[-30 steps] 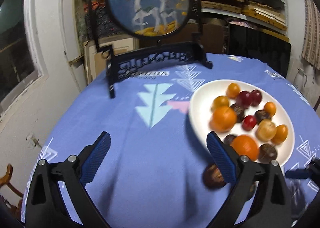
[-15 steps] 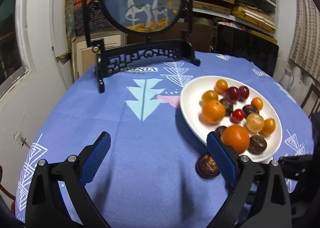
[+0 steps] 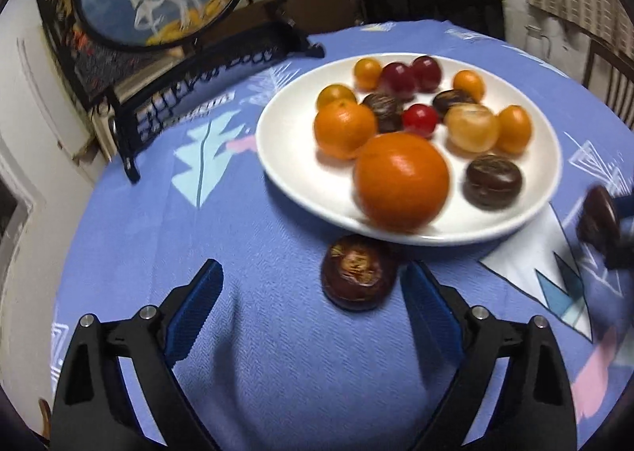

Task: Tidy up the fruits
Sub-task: 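Grasp the last dark brown fruit with the left tool, then carry both brown fruits over the white plate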

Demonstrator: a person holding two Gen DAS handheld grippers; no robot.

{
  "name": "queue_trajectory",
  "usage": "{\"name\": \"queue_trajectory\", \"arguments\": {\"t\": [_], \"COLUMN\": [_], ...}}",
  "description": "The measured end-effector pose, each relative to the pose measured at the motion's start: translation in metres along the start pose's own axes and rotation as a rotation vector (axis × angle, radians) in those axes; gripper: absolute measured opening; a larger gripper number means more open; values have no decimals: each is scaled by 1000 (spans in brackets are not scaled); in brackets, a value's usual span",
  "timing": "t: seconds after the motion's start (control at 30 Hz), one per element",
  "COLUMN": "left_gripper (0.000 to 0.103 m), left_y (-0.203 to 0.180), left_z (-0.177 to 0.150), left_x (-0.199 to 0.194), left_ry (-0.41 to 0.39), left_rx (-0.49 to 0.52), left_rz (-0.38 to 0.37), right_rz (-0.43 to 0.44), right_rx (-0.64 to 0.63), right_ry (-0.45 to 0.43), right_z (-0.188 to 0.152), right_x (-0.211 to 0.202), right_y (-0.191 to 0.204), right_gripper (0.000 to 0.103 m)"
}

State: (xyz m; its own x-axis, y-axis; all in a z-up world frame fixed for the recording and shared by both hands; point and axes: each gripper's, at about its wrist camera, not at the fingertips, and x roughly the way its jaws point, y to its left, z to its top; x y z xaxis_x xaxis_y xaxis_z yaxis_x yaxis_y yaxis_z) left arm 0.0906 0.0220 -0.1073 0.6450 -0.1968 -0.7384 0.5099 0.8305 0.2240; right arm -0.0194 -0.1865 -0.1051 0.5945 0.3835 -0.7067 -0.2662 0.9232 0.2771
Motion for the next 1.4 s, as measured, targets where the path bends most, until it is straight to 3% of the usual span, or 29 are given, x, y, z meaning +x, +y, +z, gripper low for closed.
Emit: {"name": "queue_trajectory", "arguments": {"t": [0.17, 0.23, 0.3, 0.33, 0.83, 0.97, 1.1, 1.3, 1.4], "left_gripper": [87, 74, 47, 42, 40, 40, 40, 40, 40], "left_y": [-2, -6, -9, -10, -35, -32, -22, -8, -14], "left_z": [2, 3, 3, 2, -21, 2, 31, 43, 58], "left_x": [9, 9, 7, 6, -36, -63, -79, -76, -72], "left_ry": [27, 23, 20, 20, 17, -61, -142, -130, -141], "left_rx": [-8, 0, 3, 5, 57, 15, -40, -110, -143], "left_rz": [-18, -40, -84, -92, -25, -44, -5, -4, -21], "right_rz": [15, 17, 13, 10, -1, -9, -19, -47, -53], "right_rx": [5, 4, 5, 4, -64, -64, -68, -76, -74], "right_ry": [4, 9, 12, 14, 37, -14, -72, -124, -175], "right_z": [-5, -6, -6, -7, -17, -6, 5, 16, 38], "right_x": [3, 3, 4, 4, -4, -20, -39, -51, -52], "right_y": [-1, -1, 0, 0, 16, 15, 10, -1, -3], "right_gripper": [43, 43, 43, 43, 43, 43, 43, 43, 43]}}
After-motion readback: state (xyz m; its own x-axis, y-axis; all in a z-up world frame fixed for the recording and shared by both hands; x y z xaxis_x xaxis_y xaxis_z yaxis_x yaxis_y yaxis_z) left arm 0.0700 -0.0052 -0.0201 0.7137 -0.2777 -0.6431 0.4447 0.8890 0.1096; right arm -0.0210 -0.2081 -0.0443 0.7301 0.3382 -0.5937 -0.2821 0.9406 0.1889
